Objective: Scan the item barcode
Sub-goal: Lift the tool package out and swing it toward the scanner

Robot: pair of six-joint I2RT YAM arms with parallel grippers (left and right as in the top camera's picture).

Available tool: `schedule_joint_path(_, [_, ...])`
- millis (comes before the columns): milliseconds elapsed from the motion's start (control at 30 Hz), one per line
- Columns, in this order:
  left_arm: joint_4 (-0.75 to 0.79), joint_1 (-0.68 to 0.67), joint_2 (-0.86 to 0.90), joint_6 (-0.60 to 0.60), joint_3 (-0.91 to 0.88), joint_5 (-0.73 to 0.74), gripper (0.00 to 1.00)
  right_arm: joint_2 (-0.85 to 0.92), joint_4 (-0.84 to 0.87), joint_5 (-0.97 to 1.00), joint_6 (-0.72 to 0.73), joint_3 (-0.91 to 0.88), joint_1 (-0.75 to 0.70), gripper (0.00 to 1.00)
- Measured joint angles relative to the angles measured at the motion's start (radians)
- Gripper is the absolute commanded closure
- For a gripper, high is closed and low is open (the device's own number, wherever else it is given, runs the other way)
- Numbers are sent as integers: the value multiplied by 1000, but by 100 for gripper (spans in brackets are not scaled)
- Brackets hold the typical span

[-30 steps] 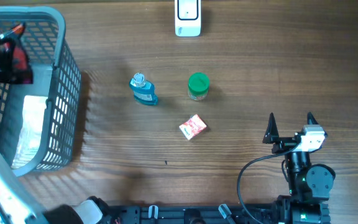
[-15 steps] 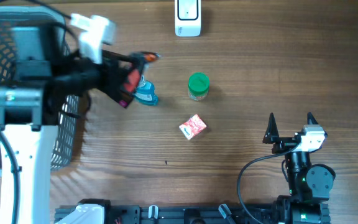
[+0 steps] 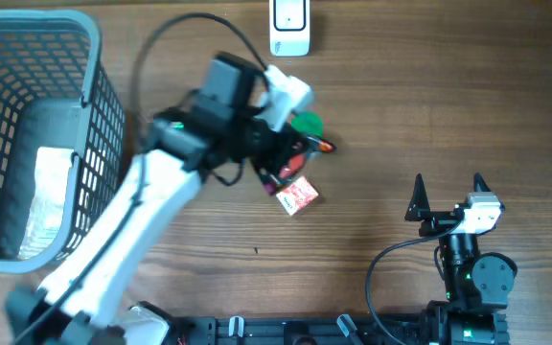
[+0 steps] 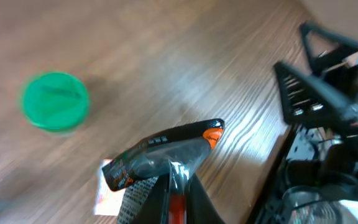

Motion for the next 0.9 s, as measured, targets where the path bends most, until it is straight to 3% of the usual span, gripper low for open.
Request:
schedule_joint_path(433, [380,-186,368,-95,-73,-15,96,0,0,0,0,0,0,0])
schedule_joint_path(800, [554,-206,536,-109,-75,-105,96,0,0,0,0,0,0,0])
schedule_joint_path(900, [579,-206,541,-112,-76,-122,76,0,0,0,0,0,0,0])
